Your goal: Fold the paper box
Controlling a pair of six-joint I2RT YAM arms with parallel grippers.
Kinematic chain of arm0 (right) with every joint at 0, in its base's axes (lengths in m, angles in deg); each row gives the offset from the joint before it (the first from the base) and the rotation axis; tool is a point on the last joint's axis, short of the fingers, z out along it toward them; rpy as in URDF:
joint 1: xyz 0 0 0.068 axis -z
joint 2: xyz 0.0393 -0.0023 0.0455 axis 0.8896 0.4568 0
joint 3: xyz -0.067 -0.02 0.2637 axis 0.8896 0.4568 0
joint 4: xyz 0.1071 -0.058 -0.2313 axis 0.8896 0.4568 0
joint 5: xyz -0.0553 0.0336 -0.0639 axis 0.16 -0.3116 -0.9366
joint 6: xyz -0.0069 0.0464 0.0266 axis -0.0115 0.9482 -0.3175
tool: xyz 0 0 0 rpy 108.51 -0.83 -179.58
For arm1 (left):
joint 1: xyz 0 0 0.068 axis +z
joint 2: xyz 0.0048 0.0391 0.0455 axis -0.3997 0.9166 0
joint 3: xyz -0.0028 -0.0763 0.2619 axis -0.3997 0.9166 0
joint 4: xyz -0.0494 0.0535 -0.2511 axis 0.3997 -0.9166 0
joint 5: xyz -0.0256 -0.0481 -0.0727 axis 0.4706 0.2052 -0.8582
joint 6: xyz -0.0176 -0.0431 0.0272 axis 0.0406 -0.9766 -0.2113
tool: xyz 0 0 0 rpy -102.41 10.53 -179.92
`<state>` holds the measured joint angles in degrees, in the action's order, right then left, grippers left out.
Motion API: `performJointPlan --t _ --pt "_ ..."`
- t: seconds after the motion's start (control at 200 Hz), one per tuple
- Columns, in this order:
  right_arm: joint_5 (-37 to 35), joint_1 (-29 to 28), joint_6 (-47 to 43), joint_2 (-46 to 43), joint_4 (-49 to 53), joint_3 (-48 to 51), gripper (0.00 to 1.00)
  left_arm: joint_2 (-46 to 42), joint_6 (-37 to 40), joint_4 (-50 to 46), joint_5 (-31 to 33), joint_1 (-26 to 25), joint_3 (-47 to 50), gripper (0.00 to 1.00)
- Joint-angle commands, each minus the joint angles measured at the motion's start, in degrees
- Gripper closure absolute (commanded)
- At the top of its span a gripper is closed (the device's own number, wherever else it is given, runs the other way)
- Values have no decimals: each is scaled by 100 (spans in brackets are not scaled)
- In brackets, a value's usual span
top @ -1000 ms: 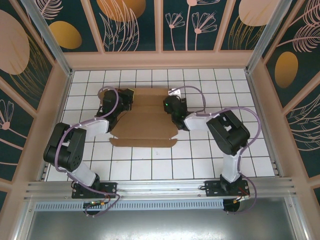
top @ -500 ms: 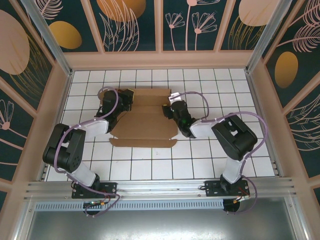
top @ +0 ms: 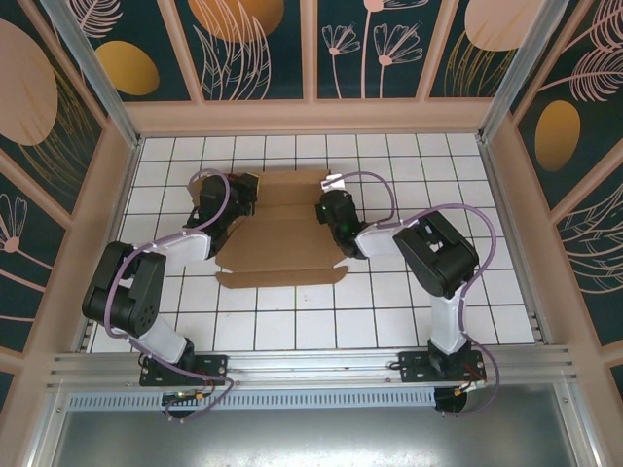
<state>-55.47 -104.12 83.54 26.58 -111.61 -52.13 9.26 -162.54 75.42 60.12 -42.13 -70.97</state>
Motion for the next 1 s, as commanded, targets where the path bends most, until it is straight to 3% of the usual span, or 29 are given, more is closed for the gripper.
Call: performJointPlan --t 0.0,0.115,0.31,0.47,0.686,0.861,0.996 --pt "-1163 -225 60 386 678 -523 100 -32 -157 -824 -137 -94 19 100" --pt "-1623 -274 367 617 1177 -817 100 -56 -159 -905 -113 -113 0 100" --pt "-1286 -185 339 348 903 -457 100 -178 -80 -982 -64 -112 60 100" --pt "-340 183 82 -339 334 344 100 -464 547 -1218 -57 -111 -55 67" --pt "918 770 -37 -1080 269 1000 100 -1472 2388 -1656 -236 -117 -55 59" --pt "1041 882 -241 -1292 80 1289 100 -2463 4304 -2820 -114 -116 -276 56" --pt "961 895 -235 -1295 66 1352 100 -2472 5262 -4067 -299 -2 -892 44"
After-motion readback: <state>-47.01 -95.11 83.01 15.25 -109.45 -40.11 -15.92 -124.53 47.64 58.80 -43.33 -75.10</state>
